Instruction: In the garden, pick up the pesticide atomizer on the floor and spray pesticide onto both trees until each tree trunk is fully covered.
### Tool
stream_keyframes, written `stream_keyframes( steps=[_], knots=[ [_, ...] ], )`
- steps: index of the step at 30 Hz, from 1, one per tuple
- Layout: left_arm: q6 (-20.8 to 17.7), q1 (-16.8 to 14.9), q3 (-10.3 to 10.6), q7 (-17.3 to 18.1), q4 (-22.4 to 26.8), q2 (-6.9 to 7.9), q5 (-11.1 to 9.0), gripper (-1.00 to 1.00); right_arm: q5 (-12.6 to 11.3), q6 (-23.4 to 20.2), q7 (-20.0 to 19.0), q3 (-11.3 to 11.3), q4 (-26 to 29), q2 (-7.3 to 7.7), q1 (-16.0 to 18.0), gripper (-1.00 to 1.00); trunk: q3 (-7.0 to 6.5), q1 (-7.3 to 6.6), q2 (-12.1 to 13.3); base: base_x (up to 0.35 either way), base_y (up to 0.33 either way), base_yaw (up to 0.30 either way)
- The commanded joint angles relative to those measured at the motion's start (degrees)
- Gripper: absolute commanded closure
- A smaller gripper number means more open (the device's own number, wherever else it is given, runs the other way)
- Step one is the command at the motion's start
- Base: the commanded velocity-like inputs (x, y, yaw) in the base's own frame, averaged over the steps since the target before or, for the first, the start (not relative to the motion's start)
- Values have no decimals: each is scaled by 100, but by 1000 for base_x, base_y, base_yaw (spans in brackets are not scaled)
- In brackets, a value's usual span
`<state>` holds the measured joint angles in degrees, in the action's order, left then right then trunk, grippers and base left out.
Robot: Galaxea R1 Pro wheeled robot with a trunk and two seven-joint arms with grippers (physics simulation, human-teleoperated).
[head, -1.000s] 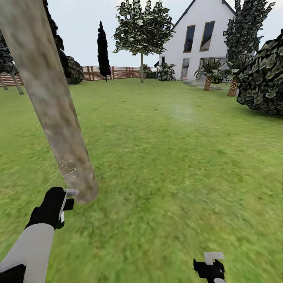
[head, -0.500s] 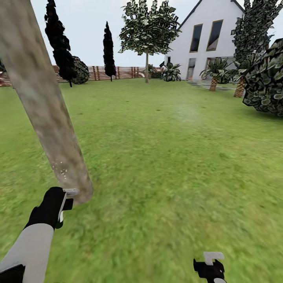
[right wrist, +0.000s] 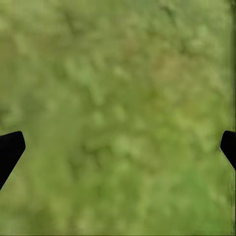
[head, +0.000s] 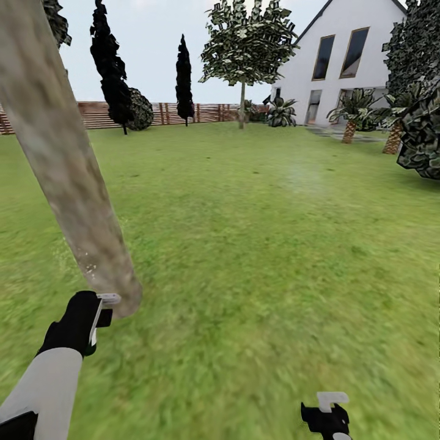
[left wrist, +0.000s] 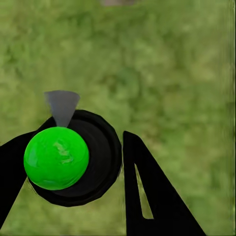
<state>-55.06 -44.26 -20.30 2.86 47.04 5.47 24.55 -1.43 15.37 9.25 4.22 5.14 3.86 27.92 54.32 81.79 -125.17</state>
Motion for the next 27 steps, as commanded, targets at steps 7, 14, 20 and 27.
stream_keyframes(
  steps=[7, 14, 20, 27],
  knots=[
    [-22, -4, -18, 30, 7, 2, 41, 100, -15, 5, 26, 44, 4, 1, 3, -100, 5, 0, -2, 139, -268, 0],
    [-22, -6, -29, 29, 24, 6, 41, 100, -15, 4, 33, 44, 4, 0, 3, -100, 5, 0, -2, 174, -246, 152],
    [-22, 4, -17, 29, 25, 0, 35, 100, -15, 2, 33, 44, 4, -1, 3, -100, 5, 0, -2, 161, -124, 276],
    [-22, -45, -35, 35, 25, -49, 24, 100, -15, 2, 33, 44, 4, -1, 3, -100, 5, 0, -2, 129, -3, 231]
  ],
)
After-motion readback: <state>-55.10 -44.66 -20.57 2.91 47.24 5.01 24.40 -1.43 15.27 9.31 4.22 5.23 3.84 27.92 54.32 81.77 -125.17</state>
